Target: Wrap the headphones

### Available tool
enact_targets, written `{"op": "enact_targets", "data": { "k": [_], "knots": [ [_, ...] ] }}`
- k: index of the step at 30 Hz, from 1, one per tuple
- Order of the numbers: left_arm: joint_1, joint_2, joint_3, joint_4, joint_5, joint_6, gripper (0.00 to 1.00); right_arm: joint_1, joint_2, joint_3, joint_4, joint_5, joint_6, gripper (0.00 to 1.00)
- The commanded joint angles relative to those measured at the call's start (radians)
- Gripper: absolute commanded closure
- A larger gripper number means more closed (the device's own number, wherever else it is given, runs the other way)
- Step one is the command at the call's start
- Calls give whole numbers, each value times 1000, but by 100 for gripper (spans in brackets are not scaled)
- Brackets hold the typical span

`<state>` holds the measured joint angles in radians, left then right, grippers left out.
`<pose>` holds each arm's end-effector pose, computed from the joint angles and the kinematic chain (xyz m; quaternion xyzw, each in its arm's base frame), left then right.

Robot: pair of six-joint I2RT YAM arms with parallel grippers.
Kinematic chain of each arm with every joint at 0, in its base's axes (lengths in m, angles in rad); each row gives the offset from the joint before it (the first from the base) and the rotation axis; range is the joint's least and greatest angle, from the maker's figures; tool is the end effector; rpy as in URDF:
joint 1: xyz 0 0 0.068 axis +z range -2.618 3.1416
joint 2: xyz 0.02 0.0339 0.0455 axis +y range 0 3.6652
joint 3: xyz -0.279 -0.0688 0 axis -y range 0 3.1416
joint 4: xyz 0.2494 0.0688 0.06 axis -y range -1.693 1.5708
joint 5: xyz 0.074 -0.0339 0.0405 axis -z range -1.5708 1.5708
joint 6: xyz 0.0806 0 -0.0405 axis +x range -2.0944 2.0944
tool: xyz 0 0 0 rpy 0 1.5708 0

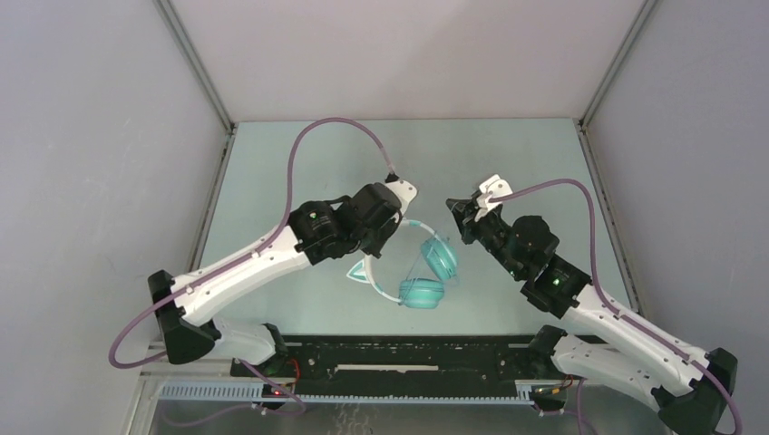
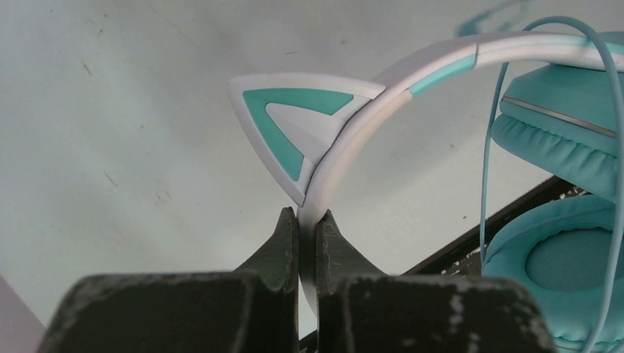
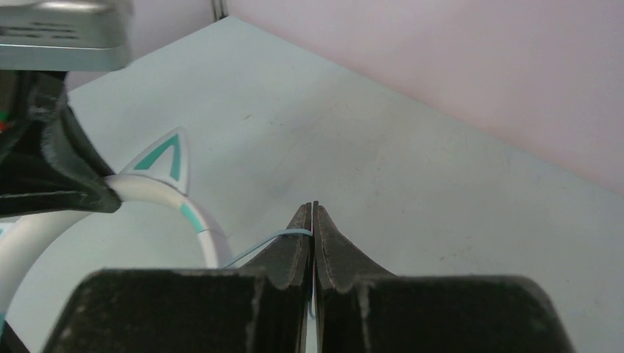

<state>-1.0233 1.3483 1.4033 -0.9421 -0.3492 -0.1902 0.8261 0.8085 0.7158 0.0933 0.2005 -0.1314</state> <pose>0.1791 -0.2407 0.3432 0.3221 0.8720 -0.0538 0.3645 0.1705 0.1613 0.3520 -0.2612 0.6569 0.1730 0.6858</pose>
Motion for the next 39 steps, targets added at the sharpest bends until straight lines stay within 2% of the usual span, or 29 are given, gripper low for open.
{"op": "enact_targets", "data": {
  "k": [1, 11, 17, 24, 31, 39],
  "knots": [
    [-9, -73, 63, 45, 85, 71, 100, -65, 5, 48, 29, -27, 65, 91],
    [-9, -175, 91, 85, 119, 50, 100, -163, 42, -6, 53, -137, 174, 89],
    [-9, -244, 154, 103, 155, 24, 100, -197, 52, -78, 164, -282, 268, 78],
    [-9, -323, 199, 151, 203, -21, 100, -193, 124, -110, 326, -397, 439, 74],
    [-9, -360, 204, 170, 188, -65, 100, -151, 194, -110, 448, -407, 495, 60],
    [-9, -363, 229, 168, 184, -74, 100, -110, 270, -110, 555, -392, 523, 55]
  ]
}}
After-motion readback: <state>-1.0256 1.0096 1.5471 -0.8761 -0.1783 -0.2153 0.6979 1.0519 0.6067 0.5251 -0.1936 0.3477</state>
